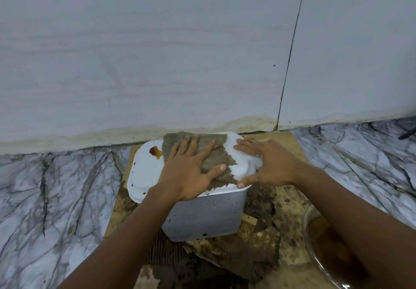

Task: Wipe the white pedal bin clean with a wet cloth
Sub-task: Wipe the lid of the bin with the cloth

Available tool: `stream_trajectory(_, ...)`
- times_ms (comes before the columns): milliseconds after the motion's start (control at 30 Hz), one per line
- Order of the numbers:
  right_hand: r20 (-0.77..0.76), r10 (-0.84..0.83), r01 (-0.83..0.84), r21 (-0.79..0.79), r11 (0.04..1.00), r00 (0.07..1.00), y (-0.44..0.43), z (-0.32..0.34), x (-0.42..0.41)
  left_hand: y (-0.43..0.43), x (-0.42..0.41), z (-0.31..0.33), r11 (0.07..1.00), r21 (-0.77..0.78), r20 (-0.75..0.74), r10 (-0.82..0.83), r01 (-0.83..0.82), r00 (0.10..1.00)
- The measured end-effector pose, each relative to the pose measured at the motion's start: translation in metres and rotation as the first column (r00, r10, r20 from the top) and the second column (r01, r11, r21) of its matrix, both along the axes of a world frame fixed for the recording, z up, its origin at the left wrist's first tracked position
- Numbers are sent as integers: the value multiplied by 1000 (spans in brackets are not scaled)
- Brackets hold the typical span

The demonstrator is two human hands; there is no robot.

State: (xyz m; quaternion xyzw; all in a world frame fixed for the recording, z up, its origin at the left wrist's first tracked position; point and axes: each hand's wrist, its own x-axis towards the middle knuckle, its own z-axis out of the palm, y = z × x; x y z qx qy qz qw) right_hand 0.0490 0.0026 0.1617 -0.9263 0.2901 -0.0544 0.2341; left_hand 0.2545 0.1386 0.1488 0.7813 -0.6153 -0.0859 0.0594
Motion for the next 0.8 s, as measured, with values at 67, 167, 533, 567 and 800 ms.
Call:
stream_trajectory(67,-9,0,0,3,1000,1000,0,1,0,14,10,-1,998,13,19,69,-69,997)
stream_trajectory(167,-21,-4,4,-16,1000,1000,1,1,1,11,15,2,985,50,23,164,-165,986)
stream_trajectory(533,-64,18,-19,-10,1000,998,3,2,2,2,-19,-5,1000,6,52,-6,5,999)
stream_trajectory(567,-81,15,-17,-23,1000,997,5,3,3,13,-12,-6,1000,-10,50,-2,3,999)
stream_trajectory(800,-208,2,-31,-136,990,978,20,2,8,20,25,4,971,56,35,231,-233,972)
